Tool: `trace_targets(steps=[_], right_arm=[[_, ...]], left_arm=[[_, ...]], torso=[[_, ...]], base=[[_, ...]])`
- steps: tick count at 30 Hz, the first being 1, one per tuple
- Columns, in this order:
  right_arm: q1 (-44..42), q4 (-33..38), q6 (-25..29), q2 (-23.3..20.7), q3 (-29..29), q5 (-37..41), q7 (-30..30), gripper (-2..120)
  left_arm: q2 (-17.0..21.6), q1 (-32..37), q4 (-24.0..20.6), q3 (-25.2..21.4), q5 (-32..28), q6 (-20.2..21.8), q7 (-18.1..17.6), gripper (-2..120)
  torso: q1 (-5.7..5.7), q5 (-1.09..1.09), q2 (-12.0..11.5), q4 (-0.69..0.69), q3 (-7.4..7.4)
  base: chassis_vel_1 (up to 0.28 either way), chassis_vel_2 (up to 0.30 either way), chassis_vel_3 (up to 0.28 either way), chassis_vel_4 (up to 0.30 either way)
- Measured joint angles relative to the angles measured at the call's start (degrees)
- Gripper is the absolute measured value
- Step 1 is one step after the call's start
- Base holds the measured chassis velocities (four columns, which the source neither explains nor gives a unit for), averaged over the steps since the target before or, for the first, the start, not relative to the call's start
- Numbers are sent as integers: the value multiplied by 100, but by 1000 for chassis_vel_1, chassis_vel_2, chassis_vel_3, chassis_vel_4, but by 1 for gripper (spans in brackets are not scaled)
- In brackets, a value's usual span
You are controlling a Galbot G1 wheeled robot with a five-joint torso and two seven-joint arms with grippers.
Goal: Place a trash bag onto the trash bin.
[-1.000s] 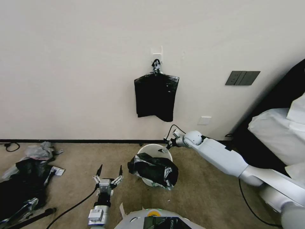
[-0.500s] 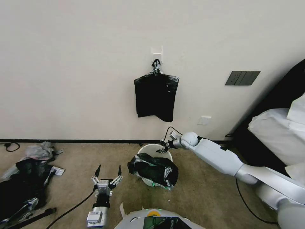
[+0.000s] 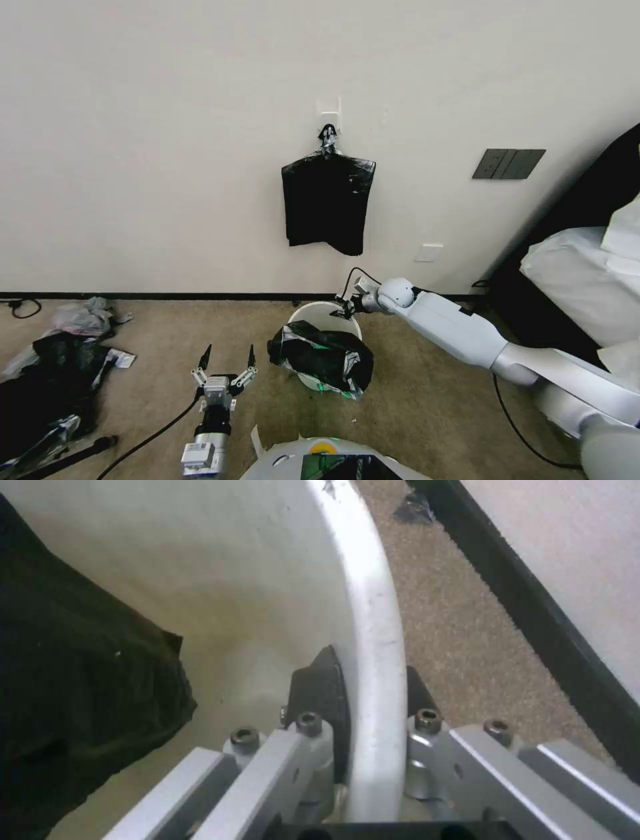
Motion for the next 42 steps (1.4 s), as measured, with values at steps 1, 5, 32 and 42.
trace_targets(steps=[1,5,32,42], right_arm=[[2,1,5,-2,-6,0,0,6],[13,8,25,-12,-37,0,0,6],[-1127,1335,-765,-715,1658,1806,1963,2],[-2245,2459,-766,-963,2754,2861,3481,2]], left_arm=[[-5,3,-2,0,-13,0,-1,100],[-17,22,-10,-3,-69,0,-6,100],[154,-148,-85,16,-351,284,-114,100],[289,-322,-101,63,-545,527,-114,100]], torso=[[0,0,0,0,0],[0,0,0,0,0],[0,1,0,0,0],[0,1,0,1,0]], base=[[0,0,0,0],[0,0,0,0],[0,0,0,0],[0,0,0,0]])
